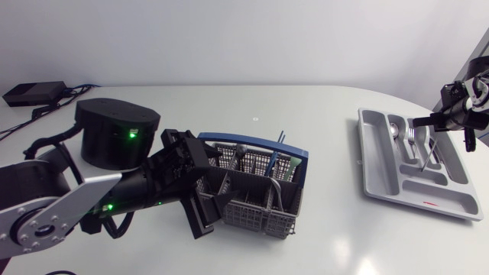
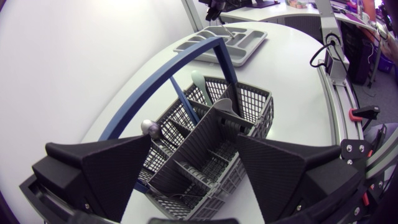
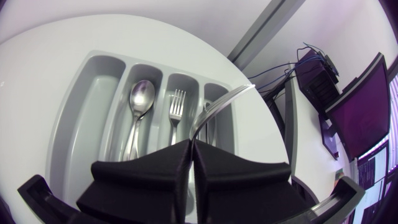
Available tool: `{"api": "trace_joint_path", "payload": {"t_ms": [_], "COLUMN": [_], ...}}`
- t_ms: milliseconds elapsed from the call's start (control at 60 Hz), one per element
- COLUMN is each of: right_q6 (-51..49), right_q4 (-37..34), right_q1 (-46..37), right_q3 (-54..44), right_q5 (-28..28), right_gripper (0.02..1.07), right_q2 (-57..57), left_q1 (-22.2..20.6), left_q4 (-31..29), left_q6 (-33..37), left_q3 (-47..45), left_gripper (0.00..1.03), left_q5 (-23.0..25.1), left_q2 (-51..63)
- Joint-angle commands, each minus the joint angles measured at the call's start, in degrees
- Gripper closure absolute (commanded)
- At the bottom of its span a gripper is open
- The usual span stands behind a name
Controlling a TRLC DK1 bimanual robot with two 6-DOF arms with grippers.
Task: Sort the cutlery from the basket into the organizer compartments.
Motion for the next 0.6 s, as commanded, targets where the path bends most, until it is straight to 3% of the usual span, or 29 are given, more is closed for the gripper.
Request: {"api": "trace_joint_path", "payload": {"t_ms": [0,250,583], "right_q6": [1.6,1.6,0.1], "right_q4": [-0.1,-2.3,-1.8], "right_q1": [-1.3,-2.6,-2.0], "right_q3": [2.7,9.3,14.3], "right_q5": [-0.6,-1.0,2.6], "right_gripper": [1.01,1.01,1.01], "right_q2": [0.6,2.4,11.8], "left_q1": [0.6,0.5,0.7], "left_q4": [-0.6,-0.4,-0.9], "left_q6": [1.0,1.0,1.1], "left_q3": [-1.6,-1.4,-1.5], "left_gripper": [0.08,0.08,0.08], "left_q5": [0.0,0.0,0.0], "left_q2": [-1.2,-0.9,-1.1]}}
